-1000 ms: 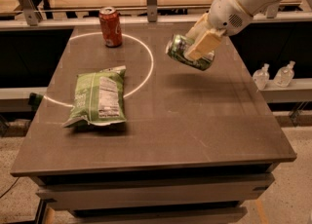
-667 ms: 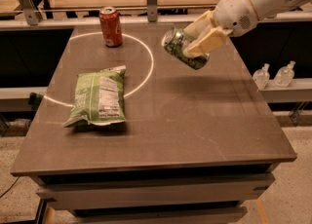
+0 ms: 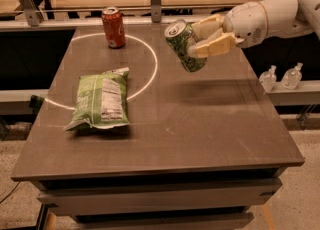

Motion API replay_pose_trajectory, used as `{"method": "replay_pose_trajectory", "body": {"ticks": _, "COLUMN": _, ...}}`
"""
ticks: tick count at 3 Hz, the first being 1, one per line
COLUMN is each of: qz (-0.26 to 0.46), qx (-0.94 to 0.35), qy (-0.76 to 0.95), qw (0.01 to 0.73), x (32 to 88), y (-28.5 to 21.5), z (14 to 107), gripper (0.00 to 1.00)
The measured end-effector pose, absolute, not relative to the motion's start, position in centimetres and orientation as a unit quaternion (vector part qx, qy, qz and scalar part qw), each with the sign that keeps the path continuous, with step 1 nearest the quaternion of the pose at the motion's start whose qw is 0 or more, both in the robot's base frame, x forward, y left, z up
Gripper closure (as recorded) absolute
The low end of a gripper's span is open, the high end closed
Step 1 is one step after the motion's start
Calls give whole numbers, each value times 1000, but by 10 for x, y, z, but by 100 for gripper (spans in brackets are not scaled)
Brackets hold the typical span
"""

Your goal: Place green can upright

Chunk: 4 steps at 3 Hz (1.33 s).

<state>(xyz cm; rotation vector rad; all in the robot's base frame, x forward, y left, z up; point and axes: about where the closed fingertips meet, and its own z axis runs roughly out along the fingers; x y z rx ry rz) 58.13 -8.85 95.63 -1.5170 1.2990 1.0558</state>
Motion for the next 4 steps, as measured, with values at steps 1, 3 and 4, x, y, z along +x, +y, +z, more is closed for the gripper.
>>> {"method": "replay_pose_trajectory", "body": {"ticks": 1, "qz": 453, "qx": -578, "qy": 517, "qw": 440, "x": 580, "y": -97, "z": 942, "gripper": 100}}
{"method": "replay_pose_trajectory", "body": {"ticks": 3, "qz": 482, "qx": -524, "qy": 536, "qw": 454, "x": 579, "y": -122, "z": 894, "gripper": 100}}
{"method": "replay_pose_trajectory", "body": {"ticks": 4, "qz": 496, "qx": -514, "qy": 519, "qw": 470, "x": 580, "y": -129, "z": 884, "gripper": 100}}
